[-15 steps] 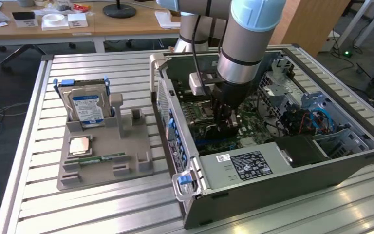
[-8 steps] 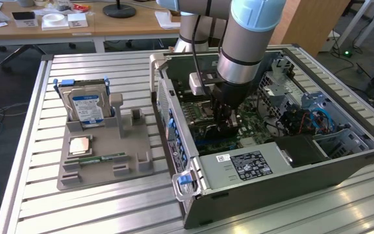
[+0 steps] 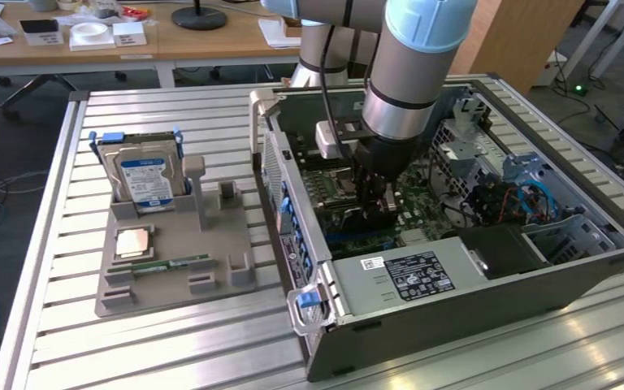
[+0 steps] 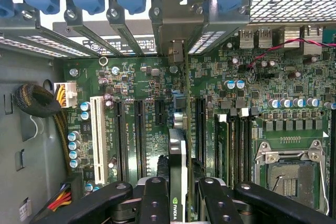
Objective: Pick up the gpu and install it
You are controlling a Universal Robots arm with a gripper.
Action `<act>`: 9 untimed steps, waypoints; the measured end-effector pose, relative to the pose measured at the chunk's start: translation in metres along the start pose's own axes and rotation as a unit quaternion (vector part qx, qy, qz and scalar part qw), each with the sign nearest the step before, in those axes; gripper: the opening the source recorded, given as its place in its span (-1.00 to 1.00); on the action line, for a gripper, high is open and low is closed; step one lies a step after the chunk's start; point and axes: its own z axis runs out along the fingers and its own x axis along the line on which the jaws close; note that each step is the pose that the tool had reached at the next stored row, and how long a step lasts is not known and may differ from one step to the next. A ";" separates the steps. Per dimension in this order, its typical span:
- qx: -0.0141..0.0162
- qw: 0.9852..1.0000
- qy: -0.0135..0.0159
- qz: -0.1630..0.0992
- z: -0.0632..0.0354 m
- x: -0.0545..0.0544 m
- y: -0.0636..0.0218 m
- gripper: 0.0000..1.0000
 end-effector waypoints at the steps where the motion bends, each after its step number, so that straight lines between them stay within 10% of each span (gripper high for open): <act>1: 0.000 1.000 -0.001 0.000 0.0004 0.000 0.0002 -0.45; 9: 0.000 1.000 0.000 0.000 0.0000 0.000 0.0000 -0.20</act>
